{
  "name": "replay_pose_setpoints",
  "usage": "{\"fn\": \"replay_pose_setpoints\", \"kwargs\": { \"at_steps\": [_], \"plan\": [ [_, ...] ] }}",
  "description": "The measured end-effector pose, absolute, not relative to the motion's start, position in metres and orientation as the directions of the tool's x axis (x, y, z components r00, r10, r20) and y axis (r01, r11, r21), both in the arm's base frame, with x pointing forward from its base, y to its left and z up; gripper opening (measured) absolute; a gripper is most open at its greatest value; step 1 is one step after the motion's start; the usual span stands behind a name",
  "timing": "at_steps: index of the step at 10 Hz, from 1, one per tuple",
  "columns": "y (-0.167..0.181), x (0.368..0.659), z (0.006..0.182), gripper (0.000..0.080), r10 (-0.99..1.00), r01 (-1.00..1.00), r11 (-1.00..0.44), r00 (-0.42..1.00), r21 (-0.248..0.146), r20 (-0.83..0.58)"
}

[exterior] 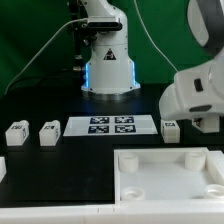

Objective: Assemble one leg

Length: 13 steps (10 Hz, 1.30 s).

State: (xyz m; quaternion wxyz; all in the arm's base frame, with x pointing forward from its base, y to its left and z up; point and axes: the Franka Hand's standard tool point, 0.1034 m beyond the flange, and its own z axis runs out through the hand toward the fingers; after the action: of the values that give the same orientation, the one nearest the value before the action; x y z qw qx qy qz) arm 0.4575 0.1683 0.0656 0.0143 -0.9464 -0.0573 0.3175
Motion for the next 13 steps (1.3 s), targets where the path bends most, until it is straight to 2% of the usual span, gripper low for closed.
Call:
{"fn": "replay_pose_setpoints", "kwargs": {
  "at_steps": [2,5,8,11,12,13],
  "plan": [
    [0.159,0.484,0.106,0.0292,0.159,0.146,-0.987,0.919,-0.062,-0.361],
    [0.154,0.513,0.139,0.0292,0.176,0.171,-0.983,0.981,-0.069,-0.079],
    [0.155,0.518,0.145,0.0292,0.136,0.156,-0.985,0.967,-0.078,0.216],
    [0.156,0.516,0.144,0.0292,0.117,0.169,-0.981,0.906,-0.092,0.407],
    [0.152,0.517,0.142,0.0292,0.141,0.185,-0.980,0.911,-0.079,0.388],
    [0.136,0.539,0.149,0.0292,0.189,0.226,-0.973,0.896,-0.046,0.401]
  ]
}}
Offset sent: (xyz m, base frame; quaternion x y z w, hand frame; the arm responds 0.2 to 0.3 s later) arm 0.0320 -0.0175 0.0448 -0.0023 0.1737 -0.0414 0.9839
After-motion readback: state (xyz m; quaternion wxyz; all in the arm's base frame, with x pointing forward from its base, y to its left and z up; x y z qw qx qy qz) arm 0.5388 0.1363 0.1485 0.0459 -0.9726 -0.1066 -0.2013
